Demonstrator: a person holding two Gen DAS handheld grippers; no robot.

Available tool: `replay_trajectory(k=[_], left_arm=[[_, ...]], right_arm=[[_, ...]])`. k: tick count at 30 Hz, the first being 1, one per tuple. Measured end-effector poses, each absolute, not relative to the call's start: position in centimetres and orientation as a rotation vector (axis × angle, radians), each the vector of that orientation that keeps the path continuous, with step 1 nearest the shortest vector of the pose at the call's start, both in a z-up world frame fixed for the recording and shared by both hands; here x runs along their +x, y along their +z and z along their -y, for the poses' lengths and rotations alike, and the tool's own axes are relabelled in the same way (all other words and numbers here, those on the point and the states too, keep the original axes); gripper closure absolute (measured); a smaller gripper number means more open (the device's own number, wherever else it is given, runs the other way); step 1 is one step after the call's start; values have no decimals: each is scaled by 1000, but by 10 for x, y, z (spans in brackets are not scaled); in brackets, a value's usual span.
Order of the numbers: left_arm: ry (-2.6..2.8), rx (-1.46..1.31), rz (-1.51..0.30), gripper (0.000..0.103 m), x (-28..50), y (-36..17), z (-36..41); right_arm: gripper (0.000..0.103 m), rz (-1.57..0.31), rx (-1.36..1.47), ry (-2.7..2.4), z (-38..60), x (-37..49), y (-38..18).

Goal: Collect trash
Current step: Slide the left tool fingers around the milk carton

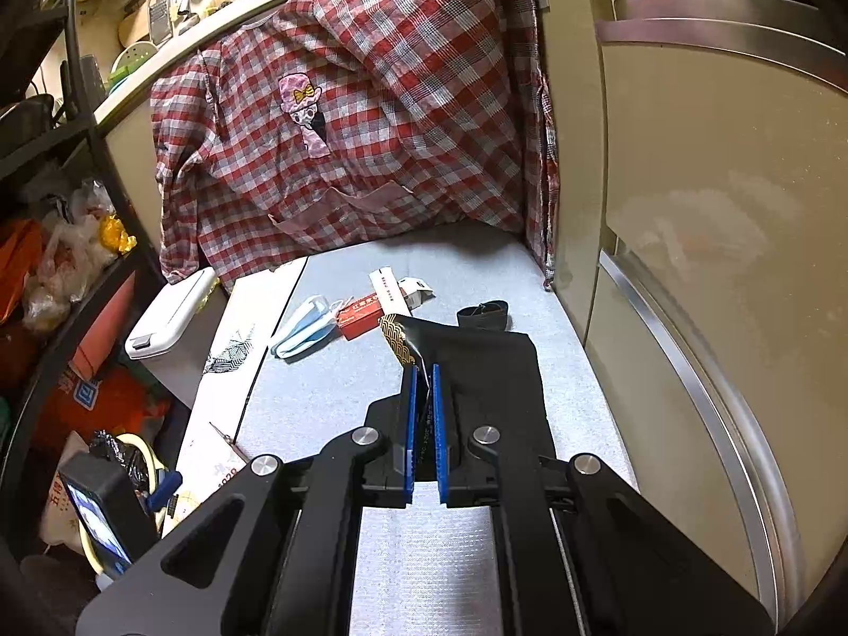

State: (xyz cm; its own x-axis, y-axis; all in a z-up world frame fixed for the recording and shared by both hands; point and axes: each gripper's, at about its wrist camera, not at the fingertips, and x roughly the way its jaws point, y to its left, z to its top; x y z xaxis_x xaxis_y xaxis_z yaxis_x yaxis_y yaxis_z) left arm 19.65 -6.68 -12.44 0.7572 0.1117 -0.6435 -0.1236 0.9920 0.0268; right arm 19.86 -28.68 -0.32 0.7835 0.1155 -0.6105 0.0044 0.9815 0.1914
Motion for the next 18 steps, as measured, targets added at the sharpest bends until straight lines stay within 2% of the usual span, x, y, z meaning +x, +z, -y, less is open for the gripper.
replay_trajectory(k=[8, 18], left_arm=[[117, -72, -759, 10, 185, -132, 60], [303, -289, -825, 10, 178, -149, -20]], right_arm=[[97, -664, 204, 56, 293, 196, -2], [97, -662, 202, 60, 292, 195, -1]])
